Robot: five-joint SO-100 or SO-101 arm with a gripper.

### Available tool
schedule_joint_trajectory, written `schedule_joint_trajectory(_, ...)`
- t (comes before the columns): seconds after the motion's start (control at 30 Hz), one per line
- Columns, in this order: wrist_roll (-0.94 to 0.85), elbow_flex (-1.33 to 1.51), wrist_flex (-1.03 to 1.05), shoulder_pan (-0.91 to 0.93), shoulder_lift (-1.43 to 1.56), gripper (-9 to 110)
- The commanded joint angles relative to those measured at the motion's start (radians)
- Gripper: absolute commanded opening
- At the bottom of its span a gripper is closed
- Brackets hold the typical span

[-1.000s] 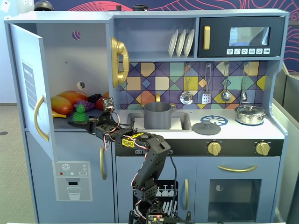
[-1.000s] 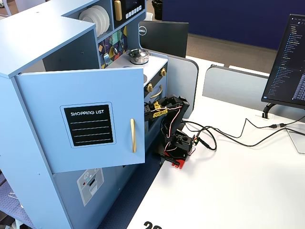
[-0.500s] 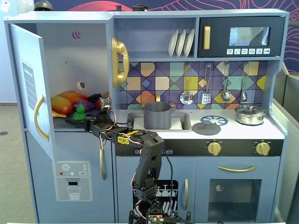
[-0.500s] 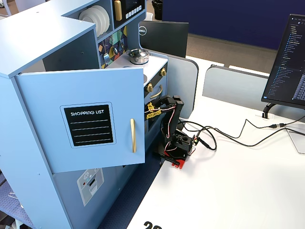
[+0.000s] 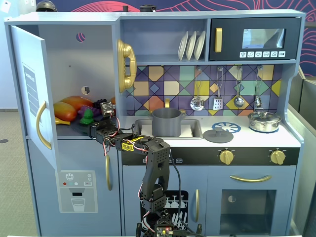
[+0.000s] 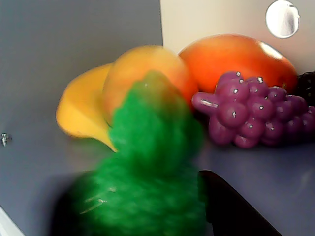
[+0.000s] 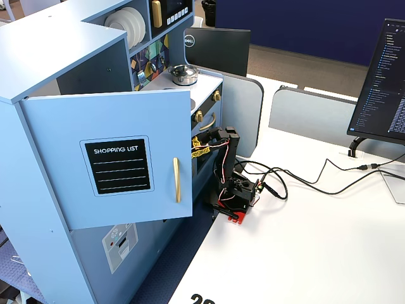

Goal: Pick up the green pineapple from the left cabinet and place it in the gray recipient

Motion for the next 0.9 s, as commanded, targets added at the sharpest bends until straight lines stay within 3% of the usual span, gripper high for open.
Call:
schedule_joint_trajectory(0.0, -0.008, -0.032, 0.04, -0.009, 0.06, 0)
schedule_joint_trajectory(0.17, -0.028, -0.023, 0.04, -0.071, 0.204, 0)
schedule_joint_trajectory(0.37, -0.227, 0.078, 0.239, -0.184, 0.535, 0)
schedule_joint_trajectory(0.53, -0.354, 0.25, 0.244, -0.287, 0.81, 0)
schedule_joint_trajectory(0.67, -0.316, 0.388, 0.218, -0.19, 1.022, 0)
schedule_joint_trajectory(0.87, -0.219, 0.462, 0.282, 0.137, 1.276, 0)
